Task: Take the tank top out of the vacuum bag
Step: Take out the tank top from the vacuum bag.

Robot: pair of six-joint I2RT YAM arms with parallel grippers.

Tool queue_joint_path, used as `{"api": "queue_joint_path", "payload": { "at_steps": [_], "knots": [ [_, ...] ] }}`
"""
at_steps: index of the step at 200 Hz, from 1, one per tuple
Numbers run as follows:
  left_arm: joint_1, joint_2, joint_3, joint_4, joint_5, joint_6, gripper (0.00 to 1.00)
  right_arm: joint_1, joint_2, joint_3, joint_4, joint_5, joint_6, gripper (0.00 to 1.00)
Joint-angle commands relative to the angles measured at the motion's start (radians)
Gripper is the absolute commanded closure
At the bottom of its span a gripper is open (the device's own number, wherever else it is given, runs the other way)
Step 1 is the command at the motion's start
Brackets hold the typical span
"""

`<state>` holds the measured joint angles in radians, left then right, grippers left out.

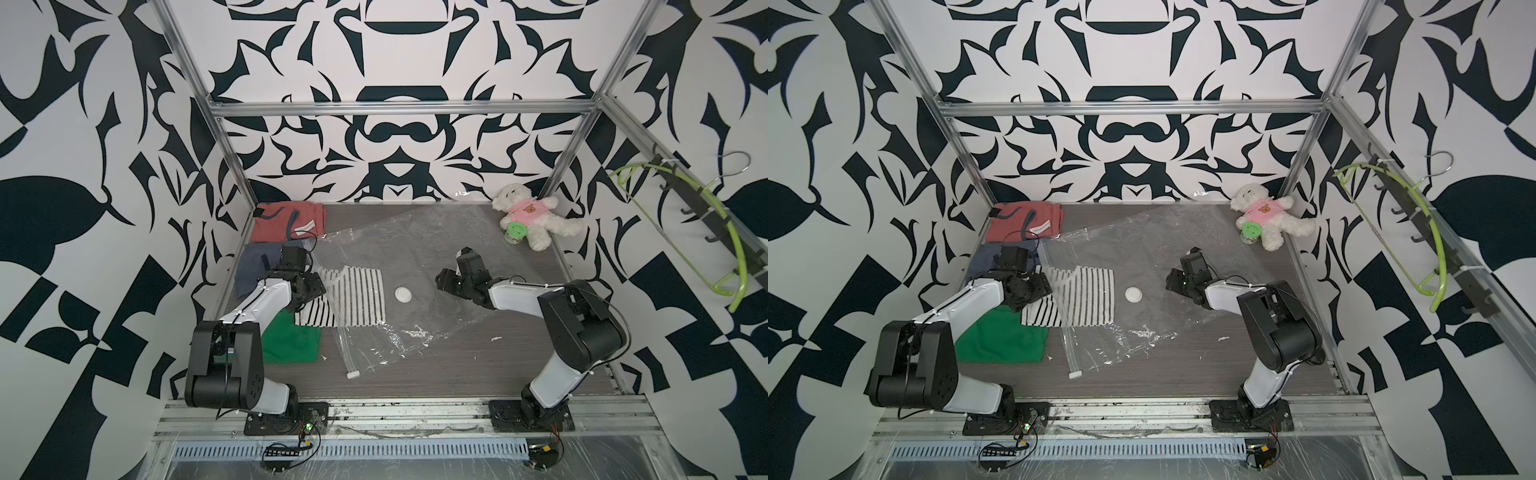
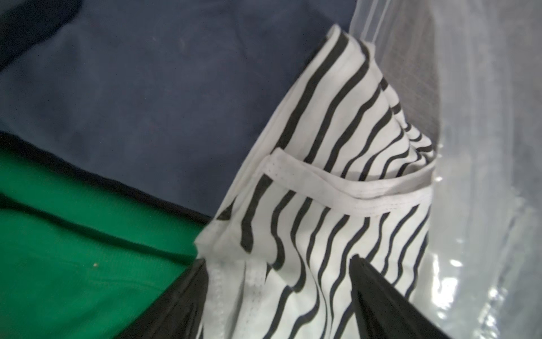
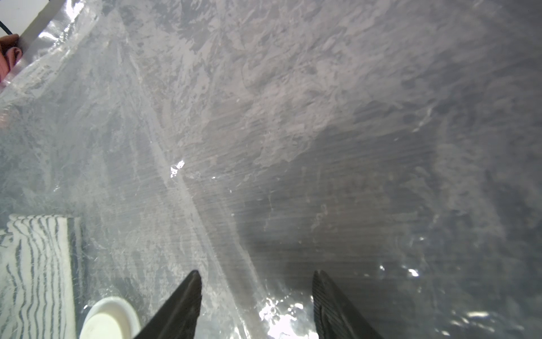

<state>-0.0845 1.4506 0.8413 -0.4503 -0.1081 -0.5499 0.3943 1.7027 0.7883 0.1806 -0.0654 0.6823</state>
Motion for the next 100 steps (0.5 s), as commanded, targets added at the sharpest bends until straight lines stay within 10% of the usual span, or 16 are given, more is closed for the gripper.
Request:
{"api": "queue_joint_path", "payload": {
  "at_steps": [1, 100],
  "knots": [
    [0.000, -0.013, -0.007, -0.043, -0.082, -0.022, 0.19, 0.003, -0.031, 0.023, 0.000, 0.015, 0.010, 0.38],
    [0.062, 0.025, -0.040, 0.041, 0.066, -0.015, 0.20, 0.002, -0.029, 0.026, -0.005, 0.012, 0.011, 0.38]
  ]
}}
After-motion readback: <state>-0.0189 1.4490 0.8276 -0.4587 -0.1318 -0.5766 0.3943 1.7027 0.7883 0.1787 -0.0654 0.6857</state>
